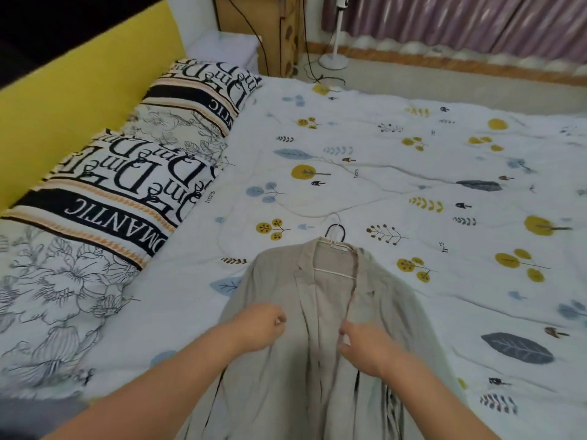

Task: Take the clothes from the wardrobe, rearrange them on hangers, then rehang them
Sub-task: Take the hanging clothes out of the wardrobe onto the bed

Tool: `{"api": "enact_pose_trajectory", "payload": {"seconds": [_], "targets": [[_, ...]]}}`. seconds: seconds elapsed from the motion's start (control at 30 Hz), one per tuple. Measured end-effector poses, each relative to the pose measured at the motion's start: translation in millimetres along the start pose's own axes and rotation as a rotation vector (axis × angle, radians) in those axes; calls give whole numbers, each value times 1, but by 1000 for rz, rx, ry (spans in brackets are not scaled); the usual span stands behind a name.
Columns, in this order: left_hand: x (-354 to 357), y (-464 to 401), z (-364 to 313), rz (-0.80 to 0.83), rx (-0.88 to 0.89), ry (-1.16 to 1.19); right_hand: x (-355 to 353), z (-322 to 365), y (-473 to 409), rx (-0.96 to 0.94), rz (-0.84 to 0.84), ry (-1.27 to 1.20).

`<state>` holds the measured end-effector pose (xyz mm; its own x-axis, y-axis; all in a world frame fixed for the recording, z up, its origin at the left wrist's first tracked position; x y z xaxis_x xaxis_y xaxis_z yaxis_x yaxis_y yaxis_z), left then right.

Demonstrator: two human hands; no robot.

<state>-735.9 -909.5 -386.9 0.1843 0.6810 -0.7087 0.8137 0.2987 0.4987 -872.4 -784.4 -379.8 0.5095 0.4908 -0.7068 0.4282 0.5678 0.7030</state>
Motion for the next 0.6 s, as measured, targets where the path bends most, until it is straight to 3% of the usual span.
{"api": "enact_pose_trajectory", "payload": {"seconds": [0.33,0.6], "targets": [[-19,222,14,6,-81,-98,14,57,173,-24,10,-70],[-13,351,34,-136,-309,-56,21,91,239,-76,42,108]]}}
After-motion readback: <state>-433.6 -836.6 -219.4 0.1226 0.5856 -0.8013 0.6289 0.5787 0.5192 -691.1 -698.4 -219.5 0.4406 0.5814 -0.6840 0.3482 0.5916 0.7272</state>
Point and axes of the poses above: each hand's wrist, its own y-axis away from the middle knuckle, its own x-axis out of the palm, z = x × y, the point moved 6 cm from there along -y, towards the middle knuckle, and after that the axes turned 12 degrees about x, right-handed, at the moved point
